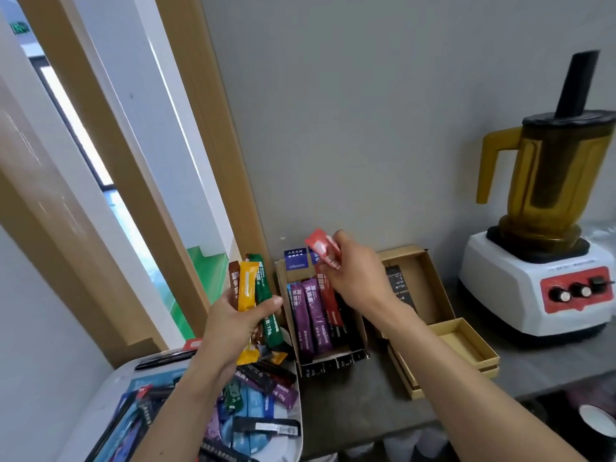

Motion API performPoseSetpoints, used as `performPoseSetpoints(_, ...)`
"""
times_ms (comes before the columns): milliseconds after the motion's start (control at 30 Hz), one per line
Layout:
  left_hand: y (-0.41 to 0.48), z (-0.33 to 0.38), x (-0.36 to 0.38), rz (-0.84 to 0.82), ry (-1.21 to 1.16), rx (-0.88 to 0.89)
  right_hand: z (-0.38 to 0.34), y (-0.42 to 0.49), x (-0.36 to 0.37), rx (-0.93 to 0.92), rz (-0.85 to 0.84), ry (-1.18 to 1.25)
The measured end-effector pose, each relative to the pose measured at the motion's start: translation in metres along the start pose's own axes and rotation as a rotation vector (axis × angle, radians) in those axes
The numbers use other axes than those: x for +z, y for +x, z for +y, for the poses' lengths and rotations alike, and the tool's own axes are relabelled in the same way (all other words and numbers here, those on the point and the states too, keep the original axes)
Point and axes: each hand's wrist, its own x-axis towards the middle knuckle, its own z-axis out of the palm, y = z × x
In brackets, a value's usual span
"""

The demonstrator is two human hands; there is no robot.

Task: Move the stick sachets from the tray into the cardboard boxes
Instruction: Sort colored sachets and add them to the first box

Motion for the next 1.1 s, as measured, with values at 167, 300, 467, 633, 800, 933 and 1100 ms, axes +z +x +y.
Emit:
performPoseSetpoints(167, -0.004, -0.007, -0.008, -0.012, -0.034, -0.021, -0.006, 0.002, 0.028, -0.122, -0.112, -0.343)
performPoseSetpoints(300, -0.007, -0.011, -0.017, -0.009, -0.028, -0.028, -0.004, -0.007, 0.033, -0.112, -0.032, -0.257)
performPoseSetpoints(467, -0.006, -0.013, -0.021, -0.023, -0.05, -0.031, 0.006, -0.021, 0.037, 0.031, -0.041, -0.028)
performPoseSetpoints(633, -0.011, -0.009, -0.01, -0.06, 0.005, -0.018, 0.003, -0.027, 0.037, -0.104, -0.056, -0.115)
performPoseSetpoints(800, -0.01, -0.012, -0.009, -0.056, -0.013, -0.041, 0.018, -0.044, 0.027, -0.045, -0.563, -0.066)
performPoseSetpoints(933, -0.01, -0.013, -0.008, -0.063, -0.028, -0.051, 0.023, -0.054, 0.033, -0.03, -0.706, -0.102)
performPoseSetpoints(1100, -0.009, -0.012, -0.004, -0.064, -0.04, -0.049, 0.021, -0.057, 0.037, -0.136, -0.603, -0.162)
